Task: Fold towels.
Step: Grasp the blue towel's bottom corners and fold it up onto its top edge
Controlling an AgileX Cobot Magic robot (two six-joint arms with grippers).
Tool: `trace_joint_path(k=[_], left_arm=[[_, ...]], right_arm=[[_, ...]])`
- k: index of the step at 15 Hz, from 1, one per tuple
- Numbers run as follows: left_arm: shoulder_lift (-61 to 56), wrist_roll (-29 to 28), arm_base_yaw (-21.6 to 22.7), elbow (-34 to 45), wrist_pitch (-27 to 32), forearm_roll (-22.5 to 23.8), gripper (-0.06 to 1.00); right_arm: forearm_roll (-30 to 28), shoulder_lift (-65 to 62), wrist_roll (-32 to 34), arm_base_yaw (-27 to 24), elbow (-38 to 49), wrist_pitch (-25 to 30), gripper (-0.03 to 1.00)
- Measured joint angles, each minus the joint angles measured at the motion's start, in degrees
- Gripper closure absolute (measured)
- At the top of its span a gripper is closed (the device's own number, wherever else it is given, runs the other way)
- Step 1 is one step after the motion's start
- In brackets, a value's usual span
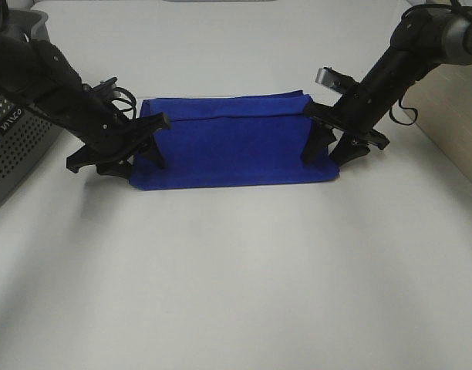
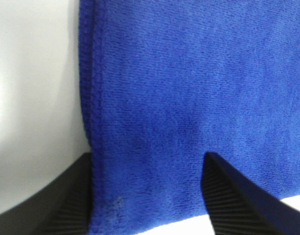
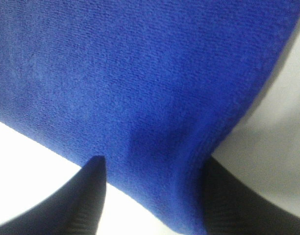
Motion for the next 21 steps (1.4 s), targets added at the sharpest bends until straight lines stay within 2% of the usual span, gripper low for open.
trace_joint_path(k=[1, 2, 3, 4, 5, 6, 7, 10, 13, 18, 21], left_arm=[[0.17, 0.0, 0.0, 0.0, 0.0, 0.4, 0.62], [0.29, 0.0, 0.0, 0.0, 0.06, 0.92, 0.8], [0.29, 0.0, 0.0, 0.0, 0.06, 0.92, 0.8], [0.29, 0.0, 0.0, 0.0, 0.46, 1.03, 0.9], [0.29, 0.0, 0.0, 0.0, 1.03, 1.15, 0.93], [0.29, 0.0, 0.0, 0.0, 1.78, 1.95, 0.93], [-0.4, 0.0, 0.0, 0.0, 4.7, 4.81, 0.93], [-2.12, -0.11, 0.0, 1.32, 6.93, 6.82, 0.93], [-6.7, -0.17, -0.06, 9.45, 6.7, 7.22, 0.93], [-15.64, 0.0, -0.17, 23.03, 6.59, 6.42, 0.93], [-19.54, 0.0, -0.17, 24.58, 6.93, 5.21, 0.93]], right_arm=[[-1.09, 0.11, 0.29, 0.0, 0.0, -0.34, 0.6], [-1.95, 0.23, 1.38, 0.0, 0.0, -1.09, 0.77], [-1.95, 0.23, 1.38, 0.0, 0.0, -1.09, 0.77], [-2.58, 0.23, 2.46, -0.06, 0.06, -1.32, 0.93], [-2.69, 0.23, 2.75, -0.06, 0.11, -1.43, 0.95], [-2.75, 0.23, 2.86, -0.06, 0.11, -1.26, 0.95], [-2.86, 0.17, 2.86, -0.06, 0.4, 0.06, 0.95], [-2.86, -1.49, 2.92, -0.06, 3.61, 0.23, 0.95], [-2.75, -8.02, 2.86, 0.06, 15.07, -0.57, 0.95], [-2.01, -21.66, 1.95, 1.49, 42.11, -10.03, 0.95], [-1.95, -24.87, 0.92, 1.49, 45.38, -11.8, 0.95]])
